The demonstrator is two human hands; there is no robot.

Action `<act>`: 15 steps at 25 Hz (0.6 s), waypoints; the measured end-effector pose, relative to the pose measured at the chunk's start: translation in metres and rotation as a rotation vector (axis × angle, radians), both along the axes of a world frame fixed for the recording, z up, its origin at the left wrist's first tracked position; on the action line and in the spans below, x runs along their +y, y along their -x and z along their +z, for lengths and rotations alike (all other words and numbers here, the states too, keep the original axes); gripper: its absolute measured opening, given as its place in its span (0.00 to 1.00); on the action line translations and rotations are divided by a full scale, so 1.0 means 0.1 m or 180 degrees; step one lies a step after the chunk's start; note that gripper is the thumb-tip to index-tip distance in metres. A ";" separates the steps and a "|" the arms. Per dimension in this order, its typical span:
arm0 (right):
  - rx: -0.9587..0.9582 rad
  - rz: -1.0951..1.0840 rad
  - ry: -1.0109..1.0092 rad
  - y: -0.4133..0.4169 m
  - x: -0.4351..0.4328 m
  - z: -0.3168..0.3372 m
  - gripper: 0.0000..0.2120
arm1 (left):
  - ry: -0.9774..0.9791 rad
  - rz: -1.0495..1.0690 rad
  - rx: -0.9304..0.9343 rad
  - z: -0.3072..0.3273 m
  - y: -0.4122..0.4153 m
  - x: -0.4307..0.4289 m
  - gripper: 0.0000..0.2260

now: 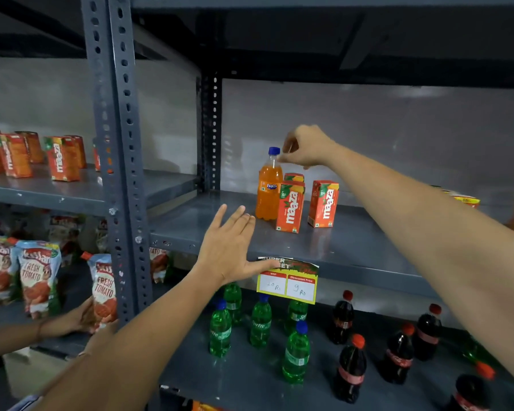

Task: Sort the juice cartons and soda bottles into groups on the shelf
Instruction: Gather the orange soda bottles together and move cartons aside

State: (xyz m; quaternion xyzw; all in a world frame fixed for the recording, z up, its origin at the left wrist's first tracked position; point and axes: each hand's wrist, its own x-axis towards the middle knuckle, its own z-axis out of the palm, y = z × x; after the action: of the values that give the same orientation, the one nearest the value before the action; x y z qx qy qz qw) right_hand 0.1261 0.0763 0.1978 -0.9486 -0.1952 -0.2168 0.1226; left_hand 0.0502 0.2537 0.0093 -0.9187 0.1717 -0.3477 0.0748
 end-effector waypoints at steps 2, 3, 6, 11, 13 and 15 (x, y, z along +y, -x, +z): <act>-0.0146 -0.0103 -0.0017 -0.06 0.13 0.01 0.21 | 0.0078 0.0082 -0.0007 -0.05 0.00 0.07 0.51; -0.0085 -0.0112 0.0055 -0.10 0.19 0.00 0.22 | 0.0096 0.0110 0.0003 -0.07 -0.01 0.08 0.52; 0.0193 -0.0065 -0.0034 -0.18 0.30 -0.02 0.18 | 0.0089 0.0131 0.0103 -0.07 -0.06 0.08 0.54; 0.0032 0.0213 -0.0390 -0.13 0.41 0.02 0.09 | 0.0110 0.0154 0.0176 -0.06 -0.09 0.08 0.56; -0.0026 0.0304 -0.0454 -0.05 0.44 0.03 0.10 | 0.0114 0.0214 0.0192 -0.05 -0.06 0.07 0.56; -0.0086 0.0410 -0.0550 0.04 0.46 0.06 0.11 | 0.0126 0.0296 0.0221 -0.04 -0.03 0.07 0.56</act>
State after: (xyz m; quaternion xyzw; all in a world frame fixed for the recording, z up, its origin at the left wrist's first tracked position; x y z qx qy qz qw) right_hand 0.1222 0.1225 0.2033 -0.9170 -0.2380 -0.2374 0.2150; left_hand 0.0536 0.2603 0.0052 -0.9385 0.1244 -0.3151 0.0667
